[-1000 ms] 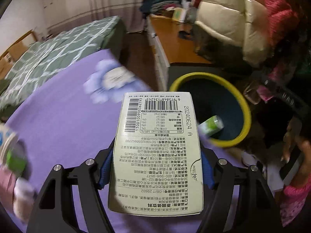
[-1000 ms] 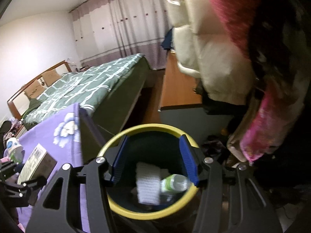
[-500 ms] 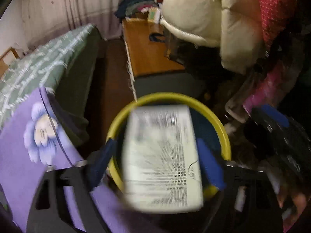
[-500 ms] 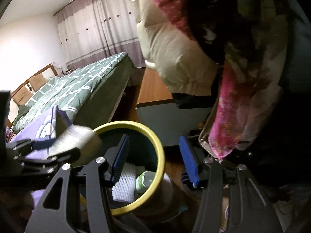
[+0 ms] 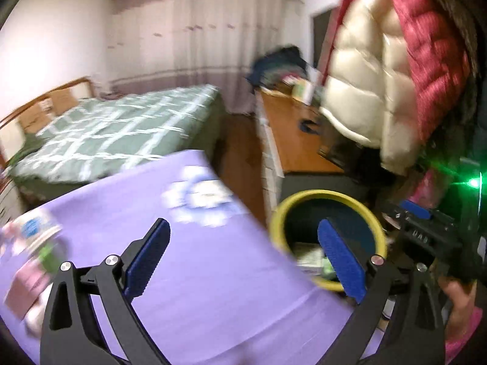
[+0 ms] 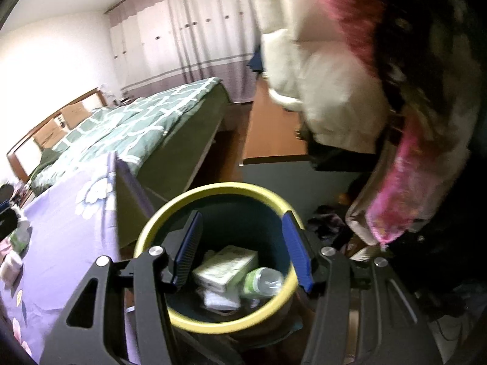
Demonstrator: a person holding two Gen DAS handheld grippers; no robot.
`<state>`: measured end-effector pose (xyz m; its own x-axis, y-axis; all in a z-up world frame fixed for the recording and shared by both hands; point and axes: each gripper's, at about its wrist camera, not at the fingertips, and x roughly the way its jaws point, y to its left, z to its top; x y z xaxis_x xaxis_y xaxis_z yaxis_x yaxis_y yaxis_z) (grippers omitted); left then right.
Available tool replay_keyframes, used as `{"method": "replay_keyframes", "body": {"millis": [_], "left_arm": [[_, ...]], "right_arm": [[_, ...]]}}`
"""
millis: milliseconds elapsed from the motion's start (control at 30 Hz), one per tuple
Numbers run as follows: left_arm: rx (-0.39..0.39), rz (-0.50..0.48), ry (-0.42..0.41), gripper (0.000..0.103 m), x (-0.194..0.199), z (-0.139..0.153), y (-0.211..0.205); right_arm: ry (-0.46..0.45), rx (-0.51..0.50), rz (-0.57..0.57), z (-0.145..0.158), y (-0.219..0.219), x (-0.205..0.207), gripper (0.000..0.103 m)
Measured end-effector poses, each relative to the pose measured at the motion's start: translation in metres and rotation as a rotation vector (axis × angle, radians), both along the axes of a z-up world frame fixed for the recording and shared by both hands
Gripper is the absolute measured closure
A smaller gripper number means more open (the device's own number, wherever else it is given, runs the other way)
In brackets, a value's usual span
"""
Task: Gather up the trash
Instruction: 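Move both grippers back over the remaining trash on the table, then grasp the white pill bottle with the right gripper and lift it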
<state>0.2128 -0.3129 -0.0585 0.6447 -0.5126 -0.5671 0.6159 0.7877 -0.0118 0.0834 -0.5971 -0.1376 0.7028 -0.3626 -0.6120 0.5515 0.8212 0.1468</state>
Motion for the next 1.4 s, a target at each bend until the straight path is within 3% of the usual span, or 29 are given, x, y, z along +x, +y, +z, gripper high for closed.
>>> {"method": "replay_keyframes", "body": {"millis": [367,700,900,1100,1300,1400], "left_arm": [[-0.042,0.394,-0.124,0.005,-0.004,0.002,0.229],[-0.086,0.679,-0.089,0.005,0.005,-0.031,0.369],[-0.131,0.776,-0.102,0.005,0.000,-0.032,0.399],[-0.110,0.799,-0.145,0.005,-0.006,-0.028,0.389],[-0.113,0.787,-0.145,0.005,-0.007,-0.027,0.383],[-0.114,0.783,-0.145,0.005,-0.010,-0.026,0.381]], "right_arm": [[0.006,-0.062,0.191,0.021,0.099,0.057,0.047],[0.021,-0.081,0.457,0.034,0.213,0.115,0.047],[0.040,-0.053,0.606,0.030,0.277,0.138,0.047],[0.051,0.025,0.763,0.019,0.326,0.150,0.047],[0.079,0.068,0.940,0.005,0.362,0.154,0.033],[0.096,0.024,0.987,0.001,0.379,0.161,0.023]]}}
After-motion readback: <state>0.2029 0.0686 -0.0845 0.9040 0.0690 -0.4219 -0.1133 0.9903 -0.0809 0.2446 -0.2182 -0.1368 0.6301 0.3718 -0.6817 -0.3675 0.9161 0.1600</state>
